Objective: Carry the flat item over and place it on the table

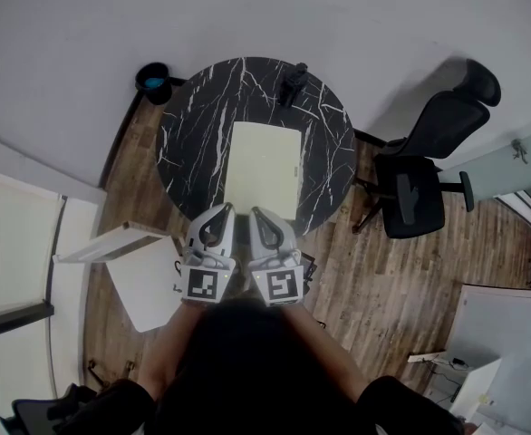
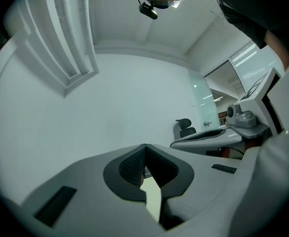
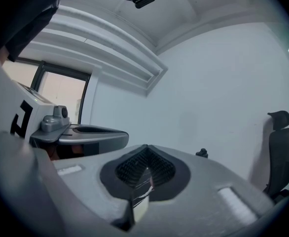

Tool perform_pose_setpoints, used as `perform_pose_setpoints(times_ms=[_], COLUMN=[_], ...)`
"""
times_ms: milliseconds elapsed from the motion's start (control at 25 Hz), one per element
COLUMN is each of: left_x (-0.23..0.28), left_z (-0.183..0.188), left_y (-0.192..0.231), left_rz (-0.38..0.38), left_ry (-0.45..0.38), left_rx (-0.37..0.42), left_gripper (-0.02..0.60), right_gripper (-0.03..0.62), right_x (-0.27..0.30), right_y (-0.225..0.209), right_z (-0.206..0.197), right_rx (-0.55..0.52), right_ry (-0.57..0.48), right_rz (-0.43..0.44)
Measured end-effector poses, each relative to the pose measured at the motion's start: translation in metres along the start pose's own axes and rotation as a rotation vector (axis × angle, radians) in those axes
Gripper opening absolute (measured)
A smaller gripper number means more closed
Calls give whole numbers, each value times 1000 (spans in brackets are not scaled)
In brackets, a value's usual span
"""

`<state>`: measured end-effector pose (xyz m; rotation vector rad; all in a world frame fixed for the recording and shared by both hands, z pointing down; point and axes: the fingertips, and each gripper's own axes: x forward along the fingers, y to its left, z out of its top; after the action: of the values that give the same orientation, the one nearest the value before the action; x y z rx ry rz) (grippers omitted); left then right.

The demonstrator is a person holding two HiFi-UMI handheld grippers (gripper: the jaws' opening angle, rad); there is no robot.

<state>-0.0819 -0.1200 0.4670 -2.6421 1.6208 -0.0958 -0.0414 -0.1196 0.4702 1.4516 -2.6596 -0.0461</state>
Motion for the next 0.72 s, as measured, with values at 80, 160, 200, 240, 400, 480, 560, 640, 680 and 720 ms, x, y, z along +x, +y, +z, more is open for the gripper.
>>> perform_pose_setpoints(times_ms=[80,160,200,240,400,480,560,640,680,720], left_x=[1,3,4,5,11,15,20,24,27,31], left_z=[-2,-3,-4,-5,-11,-13,-14,-17,-18,-20], left_y=[0,0,0,0,-2,-3,-3,-4,-4,-4], left_rz=[-3,-4,-4,-5,-12,-13,-13,-12,-13,-13], left_ry=[6,13,15,17,27,30,31,43,50,55], left_rx=[-3,-12,-16,-18,-14,-14,-17,-21,-19,-17], left_gripper=[11,11,11,11,11,11,11,11,11,11], right_gripper=[-5,-5,-5,-5,-5,-5,-5,-5,-5,-5], right_x=[1,3,3,4,6,7,9,11,13,14], right_y=[1,-1,-2,-3,-9,-13,-17,-21,-24,-27], right_z=[-2,-4,-5,-6,-12,-14,-16,-19,-21,-22], right_rx=[1,-4,-5,-4,-4,-4,4,13,17,19], right_ry=[9,16,19,21,31,33,33,43,49,52], right_rz=[3,5,6,6,6,6,4,4,4,4])
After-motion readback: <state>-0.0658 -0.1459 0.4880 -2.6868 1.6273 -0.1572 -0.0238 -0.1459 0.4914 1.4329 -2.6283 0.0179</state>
